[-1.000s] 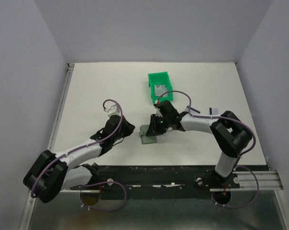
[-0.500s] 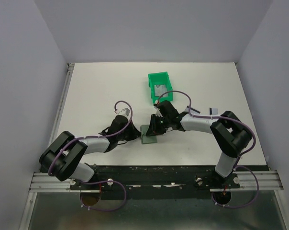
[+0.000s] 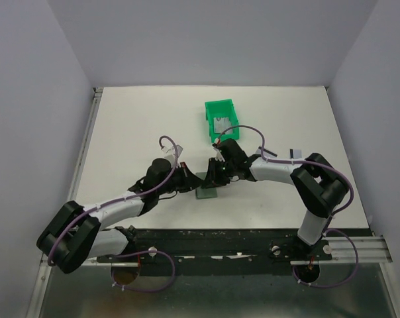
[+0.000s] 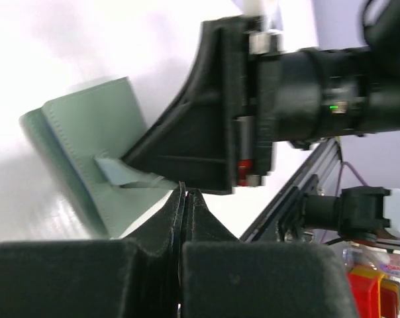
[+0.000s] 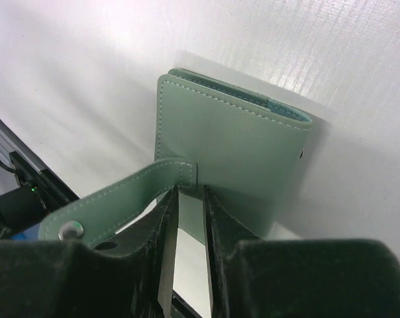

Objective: Put the credit cards into the card holder
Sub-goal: Close the card holder at the corner of the board.

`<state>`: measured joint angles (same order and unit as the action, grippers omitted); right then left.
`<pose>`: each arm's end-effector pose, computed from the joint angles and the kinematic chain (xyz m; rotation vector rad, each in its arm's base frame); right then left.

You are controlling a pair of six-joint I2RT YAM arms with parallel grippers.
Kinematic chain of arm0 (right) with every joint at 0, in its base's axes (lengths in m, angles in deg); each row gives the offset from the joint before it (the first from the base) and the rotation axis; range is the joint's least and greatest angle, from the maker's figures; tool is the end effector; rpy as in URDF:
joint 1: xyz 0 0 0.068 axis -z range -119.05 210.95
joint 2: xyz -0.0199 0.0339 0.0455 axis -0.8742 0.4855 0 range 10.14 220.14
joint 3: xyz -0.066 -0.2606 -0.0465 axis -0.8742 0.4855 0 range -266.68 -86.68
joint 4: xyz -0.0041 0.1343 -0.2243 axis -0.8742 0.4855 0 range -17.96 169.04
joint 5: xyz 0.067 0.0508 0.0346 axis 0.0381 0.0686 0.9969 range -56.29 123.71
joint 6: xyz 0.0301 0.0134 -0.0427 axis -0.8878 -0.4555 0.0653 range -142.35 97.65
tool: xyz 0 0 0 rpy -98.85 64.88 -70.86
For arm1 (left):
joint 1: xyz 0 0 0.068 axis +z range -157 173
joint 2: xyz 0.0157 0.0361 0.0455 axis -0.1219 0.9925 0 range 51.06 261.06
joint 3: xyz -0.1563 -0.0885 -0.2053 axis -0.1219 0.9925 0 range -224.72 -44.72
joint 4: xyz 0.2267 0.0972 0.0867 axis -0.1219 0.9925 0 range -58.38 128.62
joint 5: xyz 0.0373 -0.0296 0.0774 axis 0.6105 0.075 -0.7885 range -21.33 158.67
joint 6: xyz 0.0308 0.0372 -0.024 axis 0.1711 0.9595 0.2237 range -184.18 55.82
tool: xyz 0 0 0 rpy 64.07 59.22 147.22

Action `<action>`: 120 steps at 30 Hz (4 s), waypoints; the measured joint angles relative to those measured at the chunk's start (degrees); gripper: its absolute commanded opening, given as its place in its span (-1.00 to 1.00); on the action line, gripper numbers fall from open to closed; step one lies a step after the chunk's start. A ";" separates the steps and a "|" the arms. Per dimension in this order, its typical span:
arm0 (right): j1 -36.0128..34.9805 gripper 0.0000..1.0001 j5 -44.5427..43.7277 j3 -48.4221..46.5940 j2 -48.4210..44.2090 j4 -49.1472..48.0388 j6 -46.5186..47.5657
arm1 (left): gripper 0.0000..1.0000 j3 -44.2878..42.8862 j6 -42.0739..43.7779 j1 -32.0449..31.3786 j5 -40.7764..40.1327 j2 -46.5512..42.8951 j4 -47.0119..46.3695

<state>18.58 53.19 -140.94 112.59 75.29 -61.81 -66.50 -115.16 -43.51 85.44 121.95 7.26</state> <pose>0.2522 0.2459 0.1446 -0.2296 2.6808 0.9637 0.1848 -0.1494 0.1717 -0.0716 2.2201 -1.2141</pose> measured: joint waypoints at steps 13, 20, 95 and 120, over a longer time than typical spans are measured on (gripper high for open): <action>-0.04 -0.38 -1.40 0.44 -1.07 -0.07 0.07 | -1.00 -2.99 0.15 0.00 -5.84 -13.86 10.93; -0.04 -0.17 -6.45 3.56 -9.35 5.29 0.48 | -1.00 -2.99 0.17 -0.11 -6.47 -7.78 11.52; 10.43 -0.99 6.97 15.04 -22.03 -4.70 7.63 | -1.00 1.88 -2.91 -5.25 -1.25 17.79 -11.85; 0.76 -1.00 -29.99 7.52 -31.71 27.98 15.96 | -1.00 4.48 -3.17 -5.25 -2.97 11.76 -6.73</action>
<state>19.35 23.21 -133.42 80.88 103.26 -45.86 -62.02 -118.33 -48.76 82.47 133.71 0.52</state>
